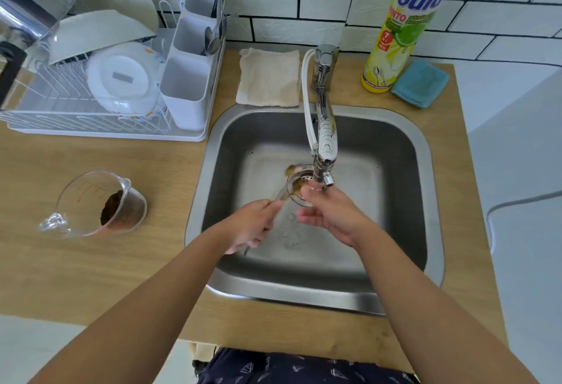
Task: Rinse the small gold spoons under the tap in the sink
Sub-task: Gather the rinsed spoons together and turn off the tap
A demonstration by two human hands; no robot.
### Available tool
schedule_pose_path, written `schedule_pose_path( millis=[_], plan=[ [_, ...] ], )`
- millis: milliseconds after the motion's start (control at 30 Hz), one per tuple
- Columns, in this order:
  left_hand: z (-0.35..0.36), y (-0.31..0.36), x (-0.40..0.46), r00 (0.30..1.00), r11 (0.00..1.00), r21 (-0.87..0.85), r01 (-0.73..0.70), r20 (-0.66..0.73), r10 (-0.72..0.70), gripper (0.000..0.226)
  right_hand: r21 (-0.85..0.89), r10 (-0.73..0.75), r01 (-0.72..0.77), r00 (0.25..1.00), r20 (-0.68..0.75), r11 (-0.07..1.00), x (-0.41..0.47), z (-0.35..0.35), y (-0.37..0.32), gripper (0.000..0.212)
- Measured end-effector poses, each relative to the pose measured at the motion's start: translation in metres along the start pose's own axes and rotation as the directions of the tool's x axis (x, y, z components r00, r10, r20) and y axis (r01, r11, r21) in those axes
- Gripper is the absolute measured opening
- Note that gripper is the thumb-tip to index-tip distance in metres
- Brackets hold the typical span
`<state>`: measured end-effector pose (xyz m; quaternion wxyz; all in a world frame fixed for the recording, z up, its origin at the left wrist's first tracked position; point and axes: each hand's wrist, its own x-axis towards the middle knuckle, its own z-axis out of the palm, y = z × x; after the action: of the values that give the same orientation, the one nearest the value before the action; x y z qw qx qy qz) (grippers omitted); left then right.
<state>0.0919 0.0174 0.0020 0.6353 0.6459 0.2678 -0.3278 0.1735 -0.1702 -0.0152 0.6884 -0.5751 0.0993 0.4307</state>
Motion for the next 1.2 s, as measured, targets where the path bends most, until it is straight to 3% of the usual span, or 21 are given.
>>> schedule_pose_path(
  millis=[67,133,200,300,367,500,533,567,600,633,667,733,800,867,933,967,1000,1033,1067,1100,1200],
  plan=[
    [-0.012,-0.010,-0.008,0.982,0.997,0.030,0.070,-0.180,-0.064,0.037,-0.011,0.046,-0.046,0.999,-0.015,0.999,-0.001,0.000,0.007,0.012],
    [-0.017,-0.012,-0.015,0.970,0.994,0.022,0.105,-0.224,-0.098,0.038,-0.030,0.026,-0.029,0.996,-0.088,0.999,-0.006,-0.003,0.006,0.022],
    [-0.016,-0.006,-0.020,0.966,0.996,0.010,0.088,-0.244,-0.083,0.034,-0.140,-0.075,0.047,0.977,-0.199,0.989,-0.010,-0.006,0.000,0.040],
    [-0.011,0.013,-0.025,0.947,0.996,0.086,-0.009,-0.319,0.036,0.028,-0.373,-0.298,0.163,0.892,-0.339,0.913,-0.026,-0.009,-0.029,0.037],
    [-0.007,0.020,-0.028,0.905,0.963,0.251,-0.099,-0.381,0.192,0.029,-0.534,-0.500,0.256,0.777,-0.383,0.806,-0.038,-0.012,-0.052,0.031],
    [0.009,0.015,-0.029,0.661,0.798,0.523,-0.300,-0.489,0.569,0.031,-0.752,-0.858,0.427,0.351,-0.375,0.503,-0.051,-0.008,-0.064,0.020],
    [0.010,0.014,-0.025,0.655,0.794,0.538,-0.282,-0.497,0.569,0.031,-0.766,-0.865,0.425,0.369,-0.340,0.483,-0.047,-0.009,-0.058,0.015],
    [0.010,0.015,-0.020,0.710,0.804,0.561,-0.195,-0.485,0.511,0.030,-0.787,-0.798,0.343,0.529,-0.289,0.513,-0.043,-0.010,-0.051,0.015],
    [0.008,0.018,-0.017,0.821,0.806,0.592,-0.025,-0.448,0.355,0.031,-0.846,-0.597,0.147,0.770,-0.227,0.512,-0.037,-0.013,-0.040,0.040],
    [0.006,0.021,-0.016,0.902,0.764,0.626,0.154,-0.405,0.151,0.030,-0.907,-0.303,-0.073,0.929,-0.214,0.415,-0.032,-0.020,-0.024,0.065],
    [0.004,0.022,-0.016,0.929,0.712,0.651,0.262,-0.371,-0.002,0.026,-0.924,-0.111,-0.193,0.964,-0.241,0.331,-0.030,-0.025,-0.013,0.075],
    [0.000,0.027,-0.018,0.939,0.609,0.741,0.281,-0.345,-0.014,0.024,-0.890,-0.176,-0.181,0.945,-0.275,0.419,-0.029,-0.028,-0.013,0.052],
    [-0.001,0.026,-0.020,0.892,0.727,0.676,0.124,-0.396,0.216,0.021,-0.877,-0.433,-0.046,0.857,-0.281,0.479,-0.031,-0.029,-0.020,0.021],
    [0.006,0.024,-0.024,0.781,0.801,0.593,-0.078,-0.463,0.419,0.030,-0.883,-0.684,0.116,0.681,-0.262,0.455,-0.034,-0.027,-0.028,0.030],
    [0.003,0.023,-0.017,0.799,0.775,0.629,-0.056,-0.437,0.413,0.027,-0.864,-0.795,0.249,0.557,-0.241,0.437,-0.036,-0.021,-0.032,0.029],
    [0.001,0.026,-0.013,0.879,0.715,0.695,0.077,-0.386,0.280,0.020,-0.878,-0.779,0.234,0.590,-0.213,0.417,-0.032,-0.021,-0.030,0.023],
    [-0.001,0.031,-0.015,0.931,0.613,0.756,0.230,-0.355,0.089,0.019,-0.919,-0.666,0.130,0.728,-0.166,0.371,-0.028,-0.021,-0.025,0.014],
    [-0.005,0.033,-0.018,0.933,0.510,0.795,0.328,-0.359,-0.041,0.026,-0.956,-0.431,-0.018,0.890,-0.149,0.294,-0.024,-0.021,-0.018,0.017],
    [-0.005,0.033,-0.020,0.939,0.453,0.827,0.333,-0.337,-0.076,0.032,-0.967,-0.209,-0.121,0.963,-0.169,0.225,-0.022,-0.024,-0.010,0.033],
    [-0.005,0.032,-0.021,0.951,0.428,0.856,0.291,-0.308,-0.029,0.034,-0.965,-0.151,-0.162,0.969,-0.195,0.205,-0.020,-0.026,-0.008,0.041],
    [0.005,0.022,-0.017,0.874,0.686,0.719,0.115,-0.402,0.274,0.029,-0.921,-0.540,-0.001,0.810,-0.230,0.391,-0.020,-0.022,-0.015,0.015]
  ],
)
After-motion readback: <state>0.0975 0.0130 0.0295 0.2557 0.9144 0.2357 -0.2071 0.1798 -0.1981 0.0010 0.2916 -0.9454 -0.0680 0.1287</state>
